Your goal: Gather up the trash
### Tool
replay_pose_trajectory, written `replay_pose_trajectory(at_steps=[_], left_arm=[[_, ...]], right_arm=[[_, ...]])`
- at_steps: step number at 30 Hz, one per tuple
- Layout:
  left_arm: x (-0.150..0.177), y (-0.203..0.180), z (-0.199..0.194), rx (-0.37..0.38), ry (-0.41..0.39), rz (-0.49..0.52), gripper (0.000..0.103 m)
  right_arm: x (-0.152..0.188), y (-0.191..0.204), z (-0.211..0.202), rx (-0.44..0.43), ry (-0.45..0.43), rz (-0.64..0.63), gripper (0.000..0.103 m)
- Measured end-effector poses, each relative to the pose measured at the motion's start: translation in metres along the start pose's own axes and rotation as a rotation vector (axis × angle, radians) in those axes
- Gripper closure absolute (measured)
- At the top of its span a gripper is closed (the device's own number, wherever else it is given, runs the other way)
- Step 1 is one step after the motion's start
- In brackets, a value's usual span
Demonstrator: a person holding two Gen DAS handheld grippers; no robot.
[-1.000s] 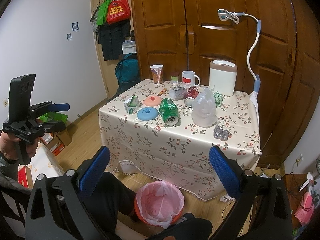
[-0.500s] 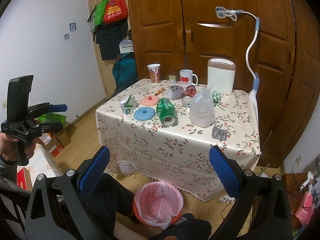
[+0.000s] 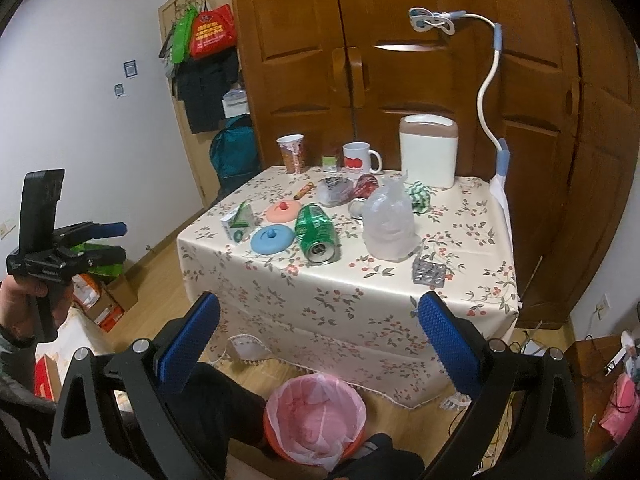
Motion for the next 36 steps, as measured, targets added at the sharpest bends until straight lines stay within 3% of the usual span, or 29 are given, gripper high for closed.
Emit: replay_pose_trajectory(at_steps=[10, 16, 21, 28, 36], left_arm=[[-0.016, 0.064, 0.050, -0.061, 0.031, -0.057, 0.008], [-0.025, 0.104, 0.083, -0.124, 0.045, -0.088, 0.017], [-0.030, 0.130, 0.113, -0.146, 0.052, -0.085, 0.025], [-0.040, 0.158, 0.155, -0.134, 0.068, -0.111, 0.026], [-0.044, 0.187, 0.195, -0.188, 0.100, -0.122, 0.045]], right_arm=[[-0.006, -0.011, 0.043, 0.015, 0.041, -0.005, 0.005], [-0.013, -0.015, 0.076, 0.017, 0.063, 0.010, 0.005], [-0.017, -0.023, 0.108, 0.022, 0.079, 0.019, 0.005], [-0.025, -0.035, 0.166, 0.046, 0.105, 0.012, 0.005], [-0.037, -0.045, 0.227, 0.055, 0.123, 0.023, 0.005]])
Point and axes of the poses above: each gripper's, at about its wrist camera, not at the fingertips, and z roughly the way its jaws point, y to its left, x to its underside, the point moved 7 cm from there along z, roughly the way its jaws point, and after that the axes turned 7 degrees about x, right-handed, at the moved point
